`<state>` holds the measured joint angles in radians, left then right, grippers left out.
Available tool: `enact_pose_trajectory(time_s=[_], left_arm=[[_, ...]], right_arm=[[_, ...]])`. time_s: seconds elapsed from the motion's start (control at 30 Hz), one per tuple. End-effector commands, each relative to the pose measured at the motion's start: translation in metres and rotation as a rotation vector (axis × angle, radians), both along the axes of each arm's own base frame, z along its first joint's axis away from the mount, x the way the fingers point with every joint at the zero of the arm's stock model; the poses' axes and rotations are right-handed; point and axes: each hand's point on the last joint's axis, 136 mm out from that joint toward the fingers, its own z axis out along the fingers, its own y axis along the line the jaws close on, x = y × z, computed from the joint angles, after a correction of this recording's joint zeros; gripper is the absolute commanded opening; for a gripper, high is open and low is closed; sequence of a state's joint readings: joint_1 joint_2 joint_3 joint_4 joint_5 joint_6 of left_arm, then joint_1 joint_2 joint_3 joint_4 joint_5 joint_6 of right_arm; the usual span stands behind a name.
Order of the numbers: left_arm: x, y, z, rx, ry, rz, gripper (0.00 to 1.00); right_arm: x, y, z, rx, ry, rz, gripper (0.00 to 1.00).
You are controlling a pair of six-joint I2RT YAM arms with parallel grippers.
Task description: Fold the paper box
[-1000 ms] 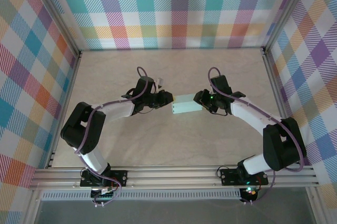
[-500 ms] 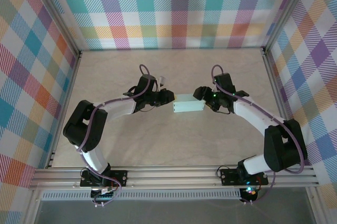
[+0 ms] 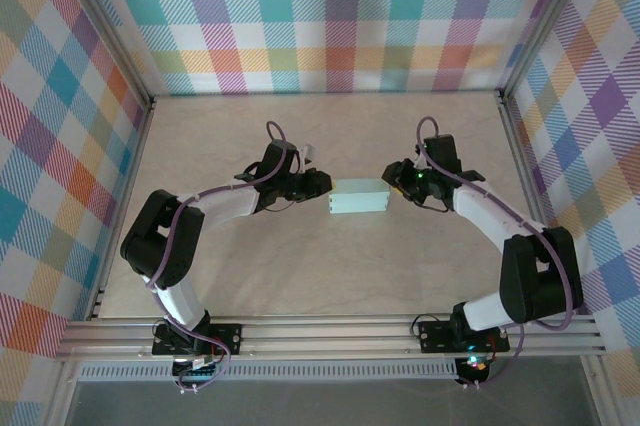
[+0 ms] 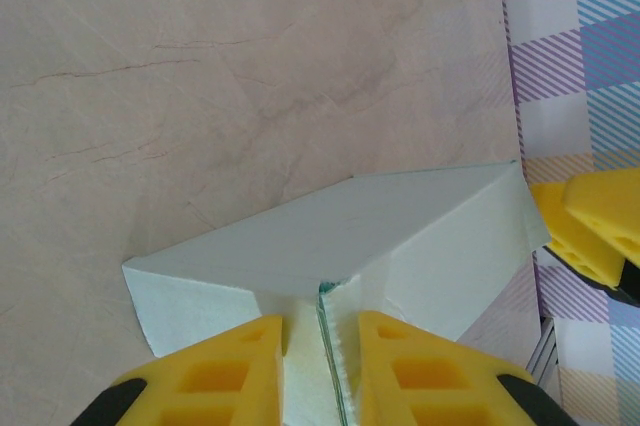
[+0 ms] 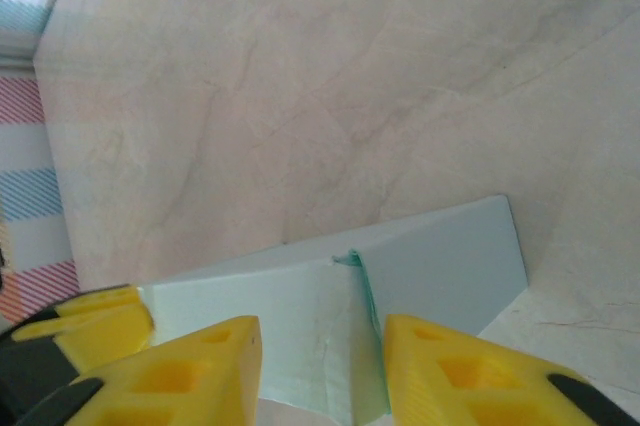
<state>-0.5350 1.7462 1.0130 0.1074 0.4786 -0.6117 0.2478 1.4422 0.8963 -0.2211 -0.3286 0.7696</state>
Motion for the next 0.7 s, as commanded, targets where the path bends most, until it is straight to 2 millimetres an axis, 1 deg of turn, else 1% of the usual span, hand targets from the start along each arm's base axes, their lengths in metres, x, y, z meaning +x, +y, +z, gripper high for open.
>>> enact_pose_trajectory(time_s=[0.0,0.03,0.1,0.2,0.23,0.27,0.3,0.4,0.47,0.5,0.53,0.57,0.6,0.67], left_arm=[[-0.061,0.054,-0.111,0.333,0.333,0.032,0.21],[-0.061,0.055,-0.111,0.335,0.333,0.032,0.21],[-0.06,0.055,-0.111,0.34,0.33,0.032,0.22],[-0.061,0.055,-0.111,0.34,0.332,0.03,0.22],[-0.061,0.055,-0.111,0.339,0.333,0.031,0.22],[-0.061,0.055,-0.111,0.338,0.332,0.031,0.22],[-0.061,0.055,-0.111,0.338,0.331,0.032,0.22],[-0.061,0.055,-0.111,0.337,0.333,0.033,0.22],[-0.061,0.055,-0.111,0.338,0.333,0.032,0.22],[-0.061,0.055,-0.11,0.337,0.332,0.032,0.22],[-0.061,0.055,-0.11,0.337,0.332,0.032,0.22],[-0.061,0.055,-0.109,0.336,0.33,0.032,0.22],[-0.061,0.055,-0.109,0.336,0.33,0.032,0.22],[-0.061,0.055,-0.108,0.338,0.328,0.032,0.22]], right_arm=[[-0.008,0.001,-0.018,0.011,0.04,0.03,0.33],[-0.01,-0.001,-0.023,0.001,0.049,0.031,0.3],[-0.015,-0.005,-0.04,-0.017,0.087,0.028,0.19],[-0.022,-0.006,-0.053,-0.016,0.112,0.034,0.13],[-0.024,-0.007,-0.056,-0.016,0.12,0.035,0.13],[-0.026,-0.006,-0.059,-0.015,0.123,0.043,0.08],[-0.027,-0.006,-0.06,-0.018,0.122,0.049,0.0],[-0.027,-0.004,-0.059,-0.015,0.111,0.073,0.0],[-0.024,-0.003,-0.051,-0.009,0.078,0.08,0.0],[-0.022,-0.003,-0.046,-0.01,0.061,0.083,0.04],[-0.021,-0.003,-0.041,-0.017,0.045,0.087,0.25],[-0.02,-0.005,-0.038,-0.029,0.031,0.085,0.38],[-0.018,-0.007,-0.034,-0.042,0.021,0.079,0.45],[-0.017,-0.011,-0.032,-0.063,0.012,0.068,0.49]])
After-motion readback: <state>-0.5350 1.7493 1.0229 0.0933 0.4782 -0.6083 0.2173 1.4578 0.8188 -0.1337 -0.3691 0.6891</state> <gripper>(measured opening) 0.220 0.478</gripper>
